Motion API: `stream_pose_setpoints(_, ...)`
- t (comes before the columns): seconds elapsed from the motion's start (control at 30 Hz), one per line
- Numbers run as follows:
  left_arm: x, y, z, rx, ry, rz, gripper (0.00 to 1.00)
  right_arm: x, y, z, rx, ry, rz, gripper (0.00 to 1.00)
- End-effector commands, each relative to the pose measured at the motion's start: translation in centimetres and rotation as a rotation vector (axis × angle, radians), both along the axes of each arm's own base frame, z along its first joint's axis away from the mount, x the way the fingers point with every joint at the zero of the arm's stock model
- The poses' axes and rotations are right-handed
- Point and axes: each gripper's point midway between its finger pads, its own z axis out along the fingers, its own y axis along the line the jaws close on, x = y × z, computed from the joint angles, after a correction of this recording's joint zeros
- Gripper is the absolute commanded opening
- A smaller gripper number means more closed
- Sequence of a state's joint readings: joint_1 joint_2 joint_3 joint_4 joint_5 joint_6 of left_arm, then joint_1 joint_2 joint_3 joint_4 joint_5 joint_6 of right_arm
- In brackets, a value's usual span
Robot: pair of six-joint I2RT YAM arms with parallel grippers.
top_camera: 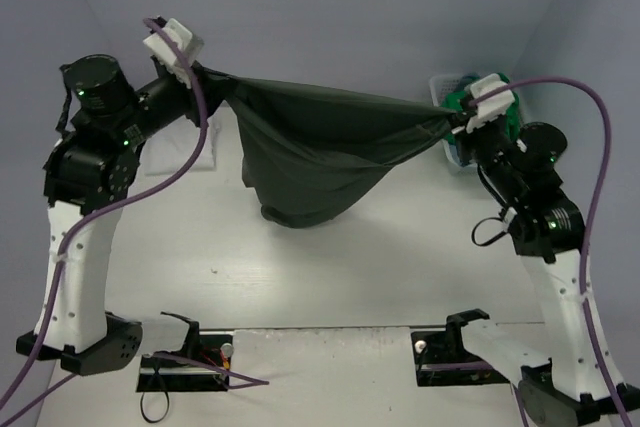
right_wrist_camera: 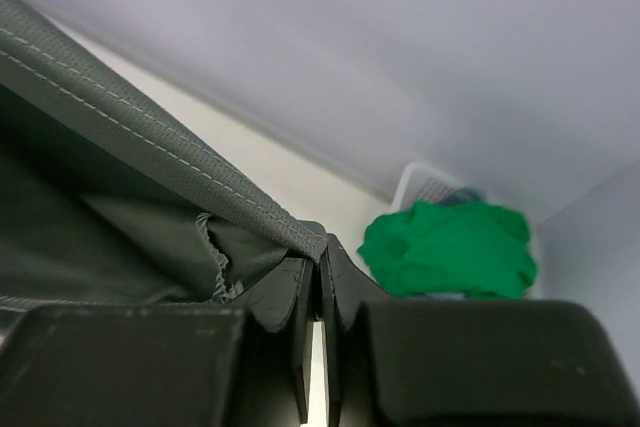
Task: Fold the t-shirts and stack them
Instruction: Flatten out the tshirt
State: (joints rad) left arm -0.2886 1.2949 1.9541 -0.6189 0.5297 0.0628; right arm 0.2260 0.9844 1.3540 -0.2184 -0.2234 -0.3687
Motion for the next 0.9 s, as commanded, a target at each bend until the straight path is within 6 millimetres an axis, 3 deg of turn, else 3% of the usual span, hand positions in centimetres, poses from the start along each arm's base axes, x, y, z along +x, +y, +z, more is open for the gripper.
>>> stream_pose_setpoints(0.0, -6.1, 0.0, 6.2, -0.024, -0.197, -0.124, 0.0, -4.0, -2.2, 8.9, 0.063, -0.262, -0.067, 0.0)
stream_pose_setpoints(0.23, -12.6, 1.7, 11.2, -0.074, -0.365, -0.131, 0.0, -7.6, -6.9, 15.9, 0.152, -0.458, -0.261, 0.0)
stream_pose_setpoints(0.33, -13.6, 3.6, 12.5, -0.102, -0.423, -0.031, 0.0, -7.7, -7.2, 17.0, 0.176, -0.481, -0.275, 0.0)
stream_pose_setpoints(0.4, -13.3, 4.5, 12.5, -0.101, -0.423, 0.03, 0.0, -6.6, -6.1, 16.9, 0.159, -0.458, -0.226, 0.0)
stream_pose_setpoints(0.53, -13.5, 4.2, 10.2, -0.093, -0.36, 0.008, 0.0, -6.2, -4.5, 16.7, 0.179, -0.431, -0.141, 0.0)
stream_pose_setpoints(0.63, -12.7, 3.3, 6.7, -0.09, -0.251, -0.027, 0.0, -5.9, -3.5, 15.4, 0.195, -0.38, -0.097, 0.0)
stream_pose_setpoints(0.77, -12.7, 2.7, 3.7, -0.073, -0.171, -0.065, 0.0, -5.4, -3.4, 13.8, 0.178, -0.347, -0.099, 0.0)
stream_pose_setpoints(0.87, -11.5, 2.4, 1.5, -0.047, -0.122, -0.061, 0.0, -3.5, -2.8, 11.9, 0.158, -0.29, -0.082, 0.0)
